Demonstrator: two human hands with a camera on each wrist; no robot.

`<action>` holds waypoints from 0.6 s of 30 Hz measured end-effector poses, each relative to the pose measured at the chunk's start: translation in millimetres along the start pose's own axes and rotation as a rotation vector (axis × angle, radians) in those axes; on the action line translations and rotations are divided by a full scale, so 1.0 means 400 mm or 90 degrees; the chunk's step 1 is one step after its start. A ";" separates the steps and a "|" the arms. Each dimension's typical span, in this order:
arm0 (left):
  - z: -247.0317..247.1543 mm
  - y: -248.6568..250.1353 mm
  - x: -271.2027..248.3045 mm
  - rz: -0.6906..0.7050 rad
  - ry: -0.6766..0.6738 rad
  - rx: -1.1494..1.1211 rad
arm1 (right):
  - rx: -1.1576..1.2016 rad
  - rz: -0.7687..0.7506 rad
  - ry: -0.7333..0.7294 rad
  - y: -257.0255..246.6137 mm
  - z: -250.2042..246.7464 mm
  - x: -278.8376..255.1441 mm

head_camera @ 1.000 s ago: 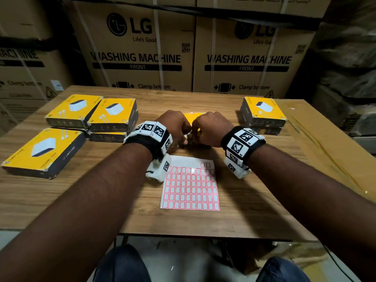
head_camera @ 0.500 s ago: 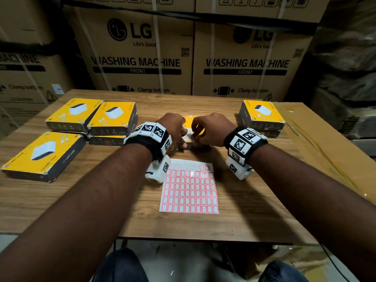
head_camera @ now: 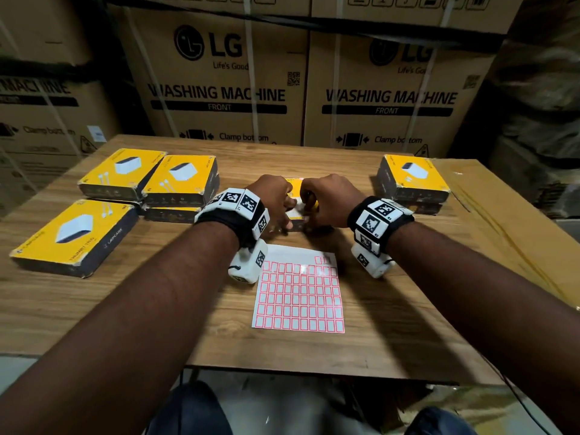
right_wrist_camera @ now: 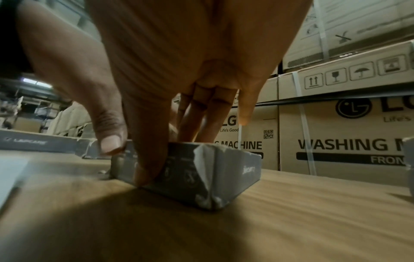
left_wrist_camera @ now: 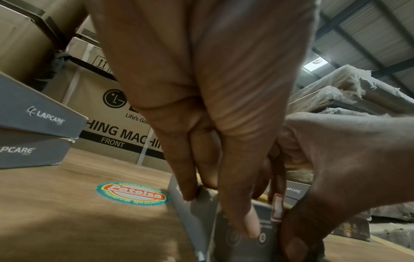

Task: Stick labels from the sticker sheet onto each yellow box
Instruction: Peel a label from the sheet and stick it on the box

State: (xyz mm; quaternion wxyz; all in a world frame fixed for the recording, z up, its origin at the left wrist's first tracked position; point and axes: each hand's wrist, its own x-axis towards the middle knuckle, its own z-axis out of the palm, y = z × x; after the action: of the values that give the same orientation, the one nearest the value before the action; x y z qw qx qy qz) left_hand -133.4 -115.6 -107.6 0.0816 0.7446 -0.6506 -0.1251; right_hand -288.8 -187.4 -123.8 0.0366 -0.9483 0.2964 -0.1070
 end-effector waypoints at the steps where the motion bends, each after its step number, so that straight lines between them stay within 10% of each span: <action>1: -0.001 0.002 -0.002 0.005 0.002 0.007 | 0.020 0.008 -0.001 0.005 -0.001 -0.001; 9: 0.003 0.002 0.005 0.008 0.004 0.033 | 0.208 0.083 -0.058 0.029 -0.018 0.004; 18: 0.001 0.002 0.011 0.022 0.001 0.041 | 0.218 0.189 -0.328 0.053 -0.041 0.120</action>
State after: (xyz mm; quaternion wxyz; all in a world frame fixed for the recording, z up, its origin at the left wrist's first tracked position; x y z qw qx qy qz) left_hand -133.6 -120.1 -108.0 0.0602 0.7354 -0.6672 -0.1025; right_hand -265.8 -232.3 -101.8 0.2843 -0.8707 0.3901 0.0946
